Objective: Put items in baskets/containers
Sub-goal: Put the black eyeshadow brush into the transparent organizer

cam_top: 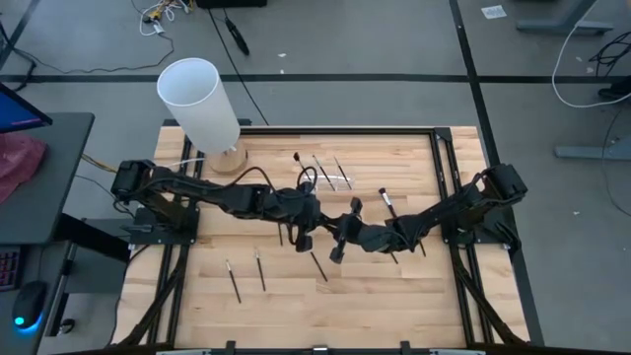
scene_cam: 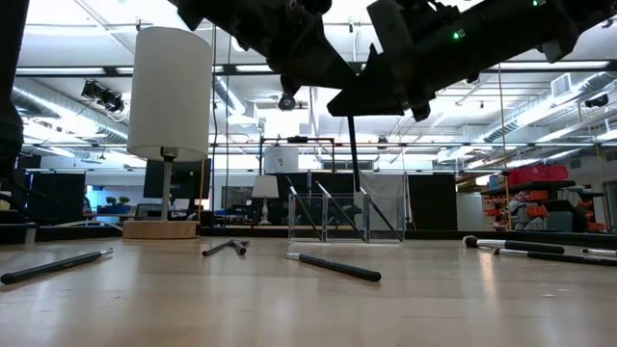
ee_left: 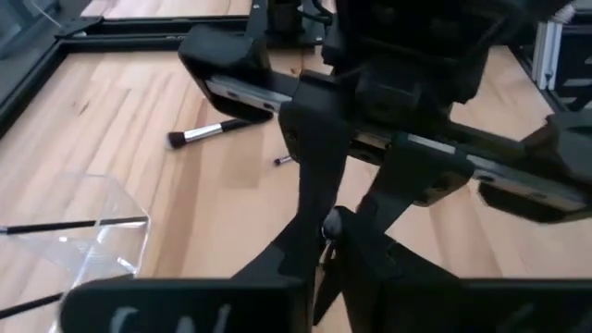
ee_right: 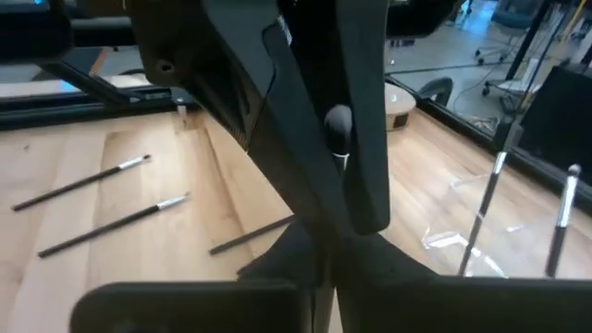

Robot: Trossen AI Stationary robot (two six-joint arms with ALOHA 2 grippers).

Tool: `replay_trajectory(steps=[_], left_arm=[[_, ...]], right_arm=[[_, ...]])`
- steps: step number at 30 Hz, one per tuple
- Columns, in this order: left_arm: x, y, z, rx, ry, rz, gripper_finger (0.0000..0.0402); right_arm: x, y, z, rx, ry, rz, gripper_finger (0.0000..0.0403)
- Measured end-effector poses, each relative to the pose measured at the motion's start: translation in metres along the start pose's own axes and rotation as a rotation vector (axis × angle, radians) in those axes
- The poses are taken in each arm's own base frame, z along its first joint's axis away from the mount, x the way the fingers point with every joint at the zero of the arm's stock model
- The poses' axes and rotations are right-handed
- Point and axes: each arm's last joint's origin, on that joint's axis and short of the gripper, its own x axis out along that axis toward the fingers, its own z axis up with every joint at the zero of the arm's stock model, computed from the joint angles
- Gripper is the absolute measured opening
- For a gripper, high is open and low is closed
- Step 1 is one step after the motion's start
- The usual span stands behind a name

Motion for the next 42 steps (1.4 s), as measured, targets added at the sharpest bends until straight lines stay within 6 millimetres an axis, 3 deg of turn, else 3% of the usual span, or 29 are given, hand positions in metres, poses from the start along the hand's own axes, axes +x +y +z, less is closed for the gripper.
replay_trajectory(steps=[3, 7, 10, 13, 18, 23, 32, 42], left_arm=[[-0.007, 0.001, 0.003, 0.028, -0.004, 0.009, 0.0077], [-0.032, 0.006, 0.005, 0.041, 0.06, 0.055, 0.0133], [-0.049, 0.009, -0.004, 0.044, 0.164, 0.108, 0.0165], [-0.056, 0.008, -0.022, 0.028, 0.149, 0.142, 0.0182], [-0.053, 0.009, -0.068, -0.03, 0.051, 0.135, 0.0187], [-0.049, 0.011, -0.105, -0.108, -0.116, 0.124, 0.0188], [-0.061, 0.015, -0.14, -0.22, -0.361, 0.113, 0.0188], [-0.065, 0.018, -0.156, -0.282, -0.359, 0.134, 0.0188]], right_arm=[[-0.001, -0.004, -0.01, 0.03, 0.028, -0.002, 0.0013], [-0.005, -0.013, -0.023, 0.088, 0.051, -0.057, 0.001], [-0.013, -0.023, -0.018, 0.124, 0.015, -0.109, 0.001], [-0.02, -0.034, -0.002, 0.164, -0.039, -0.136, 0.001], [-0.025, -0.061, 0.026, 0.164, -0.108, -0.167, 0.001], [-0.013, -0.101, 0.039, 0.198, -0.129, -0.19, 0.001], [0.012, -0.164, 0.028, 0.226, -0.043, -0.346, 0.001], [0.03, -0.185, -0.001, 0.283, 0.129, -0.316, 0.001]])
